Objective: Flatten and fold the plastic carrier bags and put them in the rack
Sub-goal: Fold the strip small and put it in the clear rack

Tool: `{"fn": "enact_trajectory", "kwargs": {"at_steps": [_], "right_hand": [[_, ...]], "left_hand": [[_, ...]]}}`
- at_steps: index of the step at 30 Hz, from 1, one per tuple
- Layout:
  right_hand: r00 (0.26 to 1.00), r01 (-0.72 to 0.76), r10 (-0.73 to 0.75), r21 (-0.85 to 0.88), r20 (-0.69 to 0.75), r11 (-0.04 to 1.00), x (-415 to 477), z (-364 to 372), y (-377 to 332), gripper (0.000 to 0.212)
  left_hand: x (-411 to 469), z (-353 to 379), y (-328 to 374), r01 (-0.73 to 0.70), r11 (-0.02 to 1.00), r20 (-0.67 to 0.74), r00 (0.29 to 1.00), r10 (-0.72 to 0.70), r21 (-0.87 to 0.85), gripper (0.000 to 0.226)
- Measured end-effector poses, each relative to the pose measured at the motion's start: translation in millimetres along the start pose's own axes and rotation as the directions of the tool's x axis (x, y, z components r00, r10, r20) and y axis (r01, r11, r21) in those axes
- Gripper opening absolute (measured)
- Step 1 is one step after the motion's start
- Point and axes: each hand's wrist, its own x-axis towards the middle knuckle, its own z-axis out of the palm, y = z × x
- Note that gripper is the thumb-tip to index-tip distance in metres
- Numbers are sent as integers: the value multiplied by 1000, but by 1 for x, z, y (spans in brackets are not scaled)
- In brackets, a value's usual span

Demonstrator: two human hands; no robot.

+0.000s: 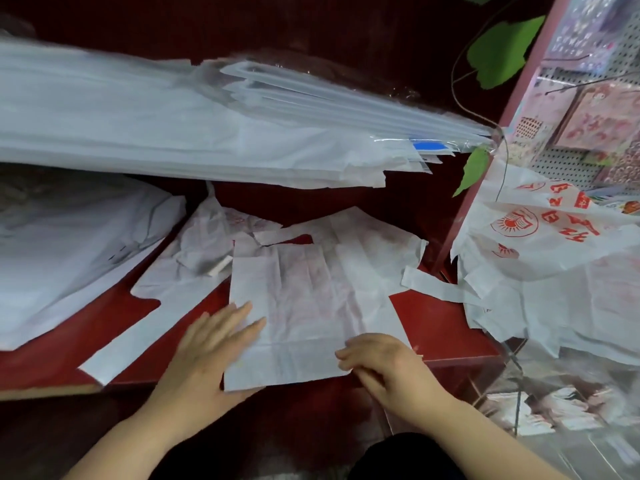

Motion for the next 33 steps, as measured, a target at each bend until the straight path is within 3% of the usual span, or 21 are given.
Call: {"fn": "enact_trajectory", "kwargs": {"at_steps": [1, 3, 5, 7, 8, 10, 13, 16, 19, 22, 25, 28, 33], "right_hand": [[998, -36, 33, 50, 59, 998, -2, -2, -7, 18], [973, -164, 134, 155, 188, 974, -1, -15, -20, 24], [928, -305, 239, 215, 285, 928, 6, -30, -25, 22], [912, -404, 374, 211, 168, 890, 25, -41, -17, 9], [883, -468, 464, 173, 65, 867, 37, -44, -8, 9], [759, -643, 650, 112, -38, 758, 61, -44, 13, 26], [572, -817, 819, 113, 38, 565, 89, -36, 43, 46], [493, -868, 868, 100, 56, 487, 107, -26, 56, 52], [425, -905, 904, 49, 47, 423, 118, -24, 67, 25], [350, -935, 934, -38, 73, 353, 124, -24, 79, 38], [311, -944, 943, -76, 115, 320, 132, -25, 82, 34], [328, -920, 931, -168, 161, 353, 136, -24, 83, 33], [389, -921, 910, 32, 144, 388, 136, -23, 81, 24]], "left_hand": [[-5, 2, -4, -30, 999, 50, 998, 28, 33, 55], [-10, 3, -10, -64, 992, 109, 993, 52, 111, 54], [-11, 1, -12, -136, 987, 69, 989, 130, 85, 55], [-11, -4, -12, -151, 985, -7, 989, 151, -86, 54], [-6, -10, -7, -79, 973, -38, 997, 72, -218, 58], [9, -17, 3, 153, 876, -45, 980, -195, -458, 54], [53, -19, -4, 447, 760, -147, 810, -568, -472, 22], [94, -17, -22, 596, 687, -18, 750, -661, -415, 35], [121, -11, -36, 688, 676, 83, 715, -694, -264, 45], [136, -9, -39, 708, 684, 80, 703, -707, -173, 34], [140, -8, -47, 725, 665, 138, 688, -713, -178, 38], [142, -9, -57, 735, 636, 197, 677, -709, -235, 44], [145, -10, -57, 734, 582, 226, 669, -708, -350, 25]]}}
